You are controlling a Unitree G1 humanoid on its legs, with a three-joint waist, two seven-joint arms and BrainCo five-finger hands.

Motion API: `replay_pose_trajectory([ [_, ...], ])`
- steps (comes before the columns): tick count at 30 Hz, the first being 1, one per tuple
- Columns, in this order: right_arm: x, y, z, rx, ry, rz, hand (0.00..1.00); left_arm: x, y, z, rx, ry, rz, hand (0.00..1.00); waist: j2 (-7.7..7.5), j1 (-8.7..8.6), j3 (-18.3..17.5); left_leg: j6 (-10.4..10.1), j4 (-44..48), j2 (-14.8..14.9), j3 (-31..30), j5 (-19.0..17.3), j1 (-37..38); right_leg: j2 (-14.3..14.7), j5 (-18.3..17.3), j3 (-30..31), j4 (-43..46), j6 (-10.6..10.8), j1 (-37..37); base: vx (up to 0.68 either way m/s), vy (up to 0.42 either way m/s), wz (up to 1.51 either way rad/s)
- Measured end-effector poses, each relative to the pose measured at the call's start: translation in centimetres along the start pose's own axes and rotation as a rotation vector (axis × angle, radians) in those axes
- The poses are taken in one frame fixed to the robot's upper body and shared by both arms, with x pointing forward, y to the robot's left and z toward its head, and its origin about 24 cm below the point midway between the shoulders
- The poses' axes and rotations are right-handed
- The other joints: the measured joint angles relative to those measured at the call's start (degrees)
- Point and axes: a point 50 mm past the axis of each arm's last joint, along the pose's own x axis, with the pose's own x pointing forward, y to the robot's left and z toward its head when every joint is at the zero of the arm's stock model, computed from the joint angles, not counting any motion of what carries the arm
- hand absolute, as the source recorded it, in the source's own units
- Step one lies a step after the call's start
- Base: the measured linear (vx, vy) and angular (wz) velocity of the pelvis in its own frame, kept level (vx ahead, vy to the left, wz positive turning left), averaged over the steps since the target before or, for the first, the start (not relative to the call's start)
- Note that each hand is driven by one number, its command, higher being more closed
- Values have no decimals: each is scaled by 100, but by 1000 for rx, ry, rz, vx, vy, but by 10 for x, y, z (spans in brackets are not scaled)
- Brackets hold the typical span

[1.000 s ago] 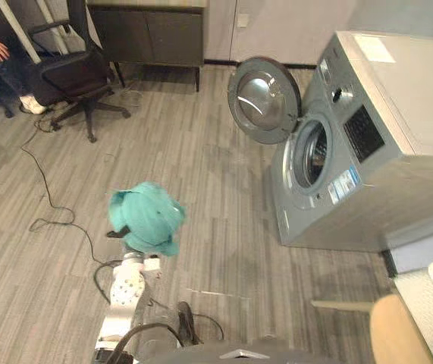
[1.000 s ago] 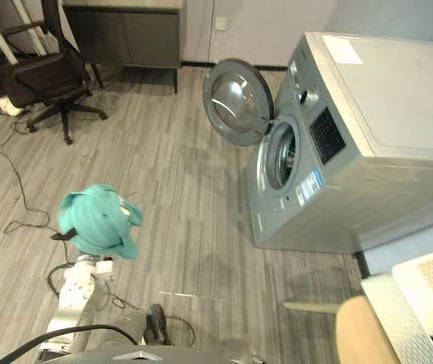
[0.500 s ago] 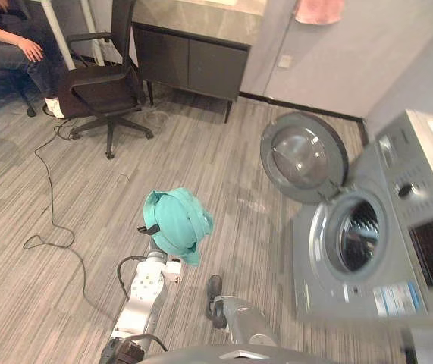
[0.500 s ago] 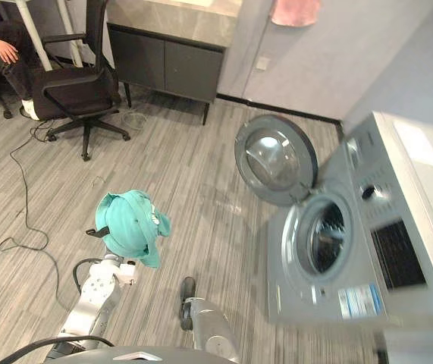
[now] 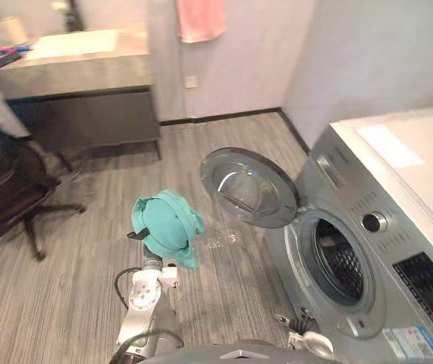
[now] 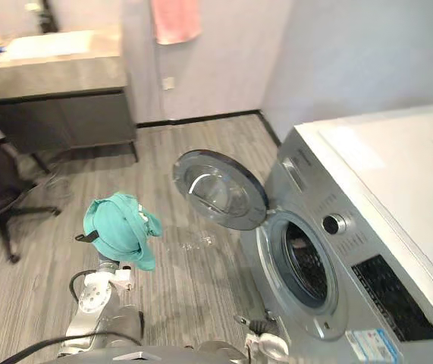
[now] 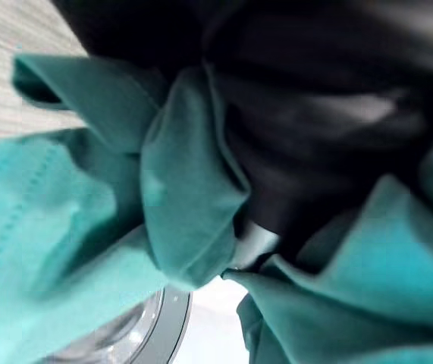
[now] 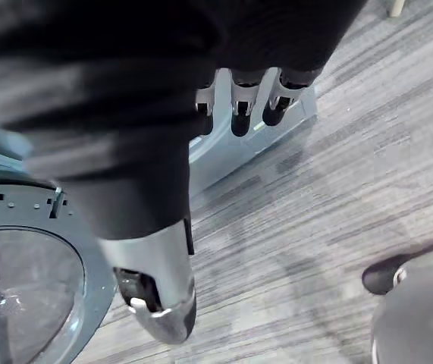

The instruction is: Pick up the laundry basket with both hands and put the clothes into the washing machine.

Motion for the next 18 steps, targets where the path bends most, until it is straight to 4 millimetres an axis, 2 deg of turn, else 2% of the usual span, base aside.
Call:
replay_pose_trajectory([
  [1,-2,1,-5,4,12,-1,0,-2,-1,-3,7,14,-4,100,61,-6,-47,65,-414,-114,1,293,74,-15,-231,274,201,176,3,272,382,-127],
  [2,-2,0,-6,0,14,-4,0,-3,-2,-6,8,24,-4,100,96,-3,-76,111,-487,-82,97,428,111,7,-373,422,317,266,-2,313,420,-142],
  [3,-2,0,-6,-18,11,-3,0,-8,0,-13,29,50,3,100,185,-8,-133,-88,-445,16,374,783,245,50,-693,779,616,389,4,328,441,-161],
  [4,-3,6,-7,-50,12,19,0,-11,9,-21,49,86,30,100,-45,-10,-187,51,-316,-52,894,542,381,-182,-972,988,932,598,-77,310,436,-166],
  [6,-5,16,-12,-79,21,53,0,-14,18,-29,55,126,67,100,-208,17,-248,166,-307,-19,1484,375,485,-417,-1039,935,1224,757,-317,202,364,-158],
  [7,-5,19,-12,-90,23,64,0,-16,24,-36,59,159,87,100,-313,34,-260,255,-321,98,1967,264,631,-540,-979,728,1362,918,-502,151,349,-224],
  [8,-5,22,-12,-102,25,75,0,-17,27,-41,64,186,102,100,-375,96,-268,283,-488,264,2550,213,873,-708,-895,276,1448,1138,-733,78,246,-232],
  [9,-4,24,-12,-115,28,81,0,-18,29,-44,68,200,105,100,-391,149,-279,272,-626,334,2837,207,1014,-846,-851,-137,1443,1210,-871,15,187,-250],
  [10,-2,26,-11,-136,39,88,0,-19,30,-50,79,227,100,100,-367,150,-289,234,-873,459,3272,208,1238,-1149,-782,-1126,1232,1176,-1058,-18,156,-224],
  [11,1,22,-9,-148,47,79,0,-17,33,-56,101,256,91,100,-353,86,-296,198,-1045,566,3626,241,1354,-1365,-643,-1772,855,1130,-1144,-21,134,-193],
  [13,4,24,-4,-156,47,81,0,-11,40,-63,138,296,91,100,-321,-43,-292,94,-1179,739,4035,271,1403,-1424,-356,-1894,460,1132,-1354,-13,29,-141],
  [14,7,22,0,-158,45,74,0,-8,48,-65,152,312,112,100,-249,-54,-247,-48,-1176,922,4246,213,1405,-1414,-218,-1874,434,1179,-1599,10,-48,-127],
  [16,10,20,8,-135,30,61,0,-1,60,-64,166,322,165,100,-110,-110,-158,-174,-1156,1173,4309,144,1430,-1420,-93,-1850,523,1181,-2044,34,-122,-84],
  [17,12,20,13,-138,18,60,0,2,69,-62,166,321,205,100,-86,-135,-112,-339,-1142,1269,4241,76,1541,-1471,107,-1869,564,1162,-2250,65,-165,-49],
  [18,12,21,14,-137,16,62,0,3,74,-61,169,319,231,100,-124,-134,-81,-431,-1135,1270,4201,48,1649,-1538,227,-1910,551,1140,-2280,207,-294,-19],
])
